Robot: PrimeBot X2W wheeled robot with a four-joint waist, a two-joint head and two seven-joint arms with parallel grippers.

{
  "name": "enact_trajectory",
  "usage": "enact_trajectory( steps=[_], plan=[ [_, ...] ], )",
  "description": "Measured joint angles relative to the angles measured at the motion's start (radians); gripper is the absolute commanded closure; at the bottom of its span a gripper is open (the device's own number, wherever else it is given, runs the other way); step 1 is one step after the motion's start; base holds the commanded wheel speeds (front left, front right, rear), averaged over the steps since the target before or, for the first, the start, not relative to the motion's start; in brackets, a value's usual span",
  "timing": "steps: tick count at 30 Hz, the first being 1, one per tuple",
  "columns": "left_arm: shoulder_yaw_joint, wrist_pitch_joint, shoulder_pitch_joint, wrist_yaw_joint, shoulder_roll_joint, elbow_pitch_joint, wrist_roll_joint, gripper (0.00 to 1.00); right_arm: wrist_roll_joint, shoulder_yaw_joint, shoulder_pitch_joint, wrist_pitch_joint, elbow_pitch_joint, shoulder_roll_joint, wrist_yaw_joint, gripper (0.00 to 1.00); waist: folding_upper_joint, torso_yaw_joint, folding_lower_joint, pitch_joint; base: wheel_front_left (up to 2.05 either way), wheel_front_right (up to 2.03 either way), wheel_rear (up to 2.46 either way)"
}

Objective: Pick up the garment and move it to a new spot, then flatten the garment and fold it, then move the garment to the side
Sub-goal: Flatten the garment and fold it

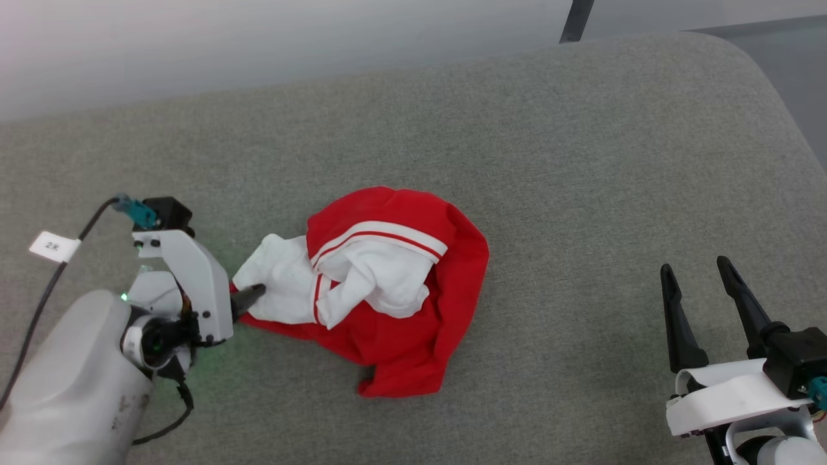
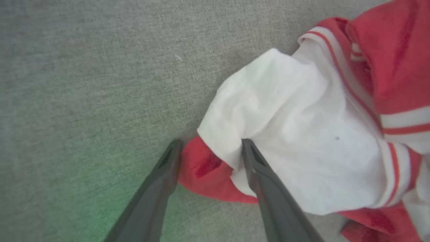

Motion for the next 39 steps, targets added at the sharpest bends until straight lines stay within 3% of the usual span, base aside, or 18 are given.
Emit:
enact_trajectory(
  steps=[1, 2, 9, 14, 27, 28, 32, 39],
  plan=[
    [0.002, -0.003, -0.003, -0.002, -0.006, 0.006, -0.006, 0.91, 0.0, 0.0, 0.0, 0.0, 0.0, -0.001, 0.0, 0.0, 0.0, 0.001, 0.0, -0.002, 0.0, 0.0, 0.0],
    [0.003, -0.007, -0.005, -0.005, -0.011, 0.012, -0.008, 1.0, 0.0, -0.001, 0.0, 0.002, 0.0, -0.002, 0.0, 0.0, 0.0, 0.002, 0.0, -0.004, 0.0, 0.0, 0.0],
    [0.002, -0.012, -0.012, -0.017, -0.019, 0.027, -0.017, 1.0, 0.0, -0.003, 0.001, 0.003, 0.001, -0.004, 0.0, 0.0, 0.0, 0.012, 0.0, -0.019, 0.0, 0.0, 0.0],
    [0.026, -0.029, -0.011, -0.006, 0.011, 0.003, -0.024, 1.0, 0.0, -0.01, 0.005, 0.003, 0.004, -0.005, 0.0, 0.0, 0.0, 0.023, 0.0, -0.034, 0.0, 0.0, 0.0],
    [0.081, -0.003, 0.133, 0.098, 0.109, -0.149, -0.069, 0.99, -0.002, -0.02, 0.03, 0.016, 0.001, -0.001, 0.0, 0.0, 0.0, 0.068, -0.0001, -0.084, 0.0, 0.0, 0.0],
    [0.084, -0.003, 0.146, 0.105, 0.11, -0.157, -0.072, 0.84, -0.002, -0.018, 0.03, 0.016, 0.001, 0.0, 0.0, 0.0, 0.0, 0.071, 0.0, -0.086, 0.0, 0.0, 0.0],
    [0.085, -0.011, 0.18, 0.12, 0.11, -0.181, -0.077, 0.0, -0.002, -0.015, 0.03, 0.02, 0.004, 0.002, 0.0, 0.0, 0.0, 0.077, 0.0, -0.094, 0.0, 0.0, 0.0],
    [0.081, -0.022, 0.196, 0.125, 0.122, -0.219, -0.067, 0.0, 0.0, -0.008, 0.035, 0.019, 0.013, 0.0, 0.0, 0.0, 0.0, 0.081, 0.0, -0.118, 0.0, 0.0, 0.0]
  ],
)
